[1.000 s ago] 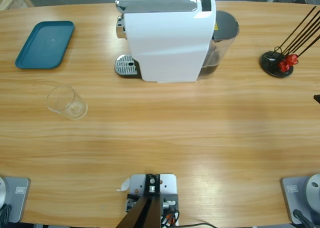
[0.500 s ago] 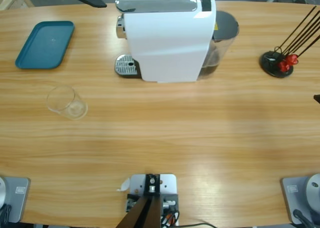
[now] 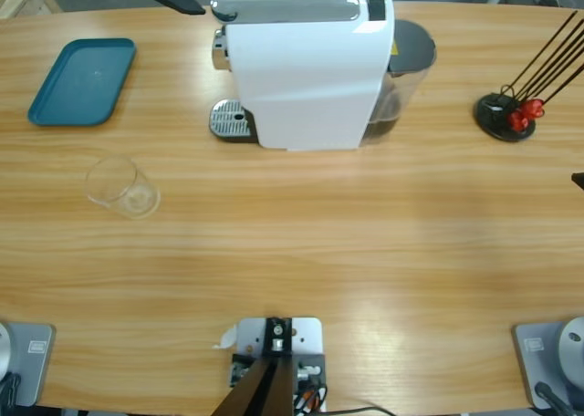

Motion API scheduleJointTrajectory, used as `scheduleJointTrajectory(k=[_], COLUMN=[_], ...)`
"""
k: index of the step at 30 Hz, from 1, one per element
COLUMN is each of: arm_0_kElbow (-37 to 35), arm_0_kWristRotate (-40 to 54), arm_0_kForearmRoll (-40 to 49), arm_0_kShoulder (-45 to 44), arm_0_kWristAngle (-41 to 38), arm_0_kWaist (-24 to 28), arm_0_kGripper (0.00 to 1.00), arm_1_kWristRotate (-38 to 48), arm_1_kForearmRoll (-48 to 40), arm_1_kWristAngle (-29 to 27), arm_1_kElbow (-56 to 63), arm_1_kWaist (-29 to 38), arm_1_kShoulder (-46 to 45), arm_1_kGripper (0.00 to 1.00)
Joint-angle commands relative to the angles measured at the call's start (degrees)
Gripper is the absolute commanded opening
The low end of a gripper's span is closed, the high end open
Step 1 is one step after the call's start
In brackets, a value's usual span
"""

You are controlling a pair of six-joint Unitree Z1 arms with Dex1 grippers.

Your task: Pour coffee

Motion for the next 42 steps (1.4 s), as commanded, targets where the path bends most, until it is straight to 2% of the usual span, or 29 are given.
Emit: scheduleJointTrajectory(k=[1,13,23,42], arm_0_kElbow=[2.44,2.30,1.01,-2.73], arm_0_kWristRotate=[0.39,0.39,-0.19,-1.10], arm_0_kForearmRoll=[0.18,0.13,-5.18,-4.32], arm_0_kShoulder=[3.58,3.58,1.97,-1.88], arm_0_kWristAngle=[-0.63,-0.44,-3.95,-7.19], arm_0_kWaist=[-0.62,-0.62,-0.69,-1.01], arm_0_kGripper=[0.000,0.000,0.000,0.000], arm_1_kWristRotate=[0.52,0.52,0.52,0.52], arm_1_kForearmRoll=[0.30,0.30,0.30,0.30], arm_1_kWristAngle=[0.59,0.59,0.59,0.59], arm_1_kElbow=[0.32,0.32,0.34,0.32], arm_1_kWaist=[0.24,0.24,0.24,0.24], arm_1_kShoulder=[1.71,1.61,1.61,1.75], arm_1_kGripper=[1.000,1.000,1.000,1.000])
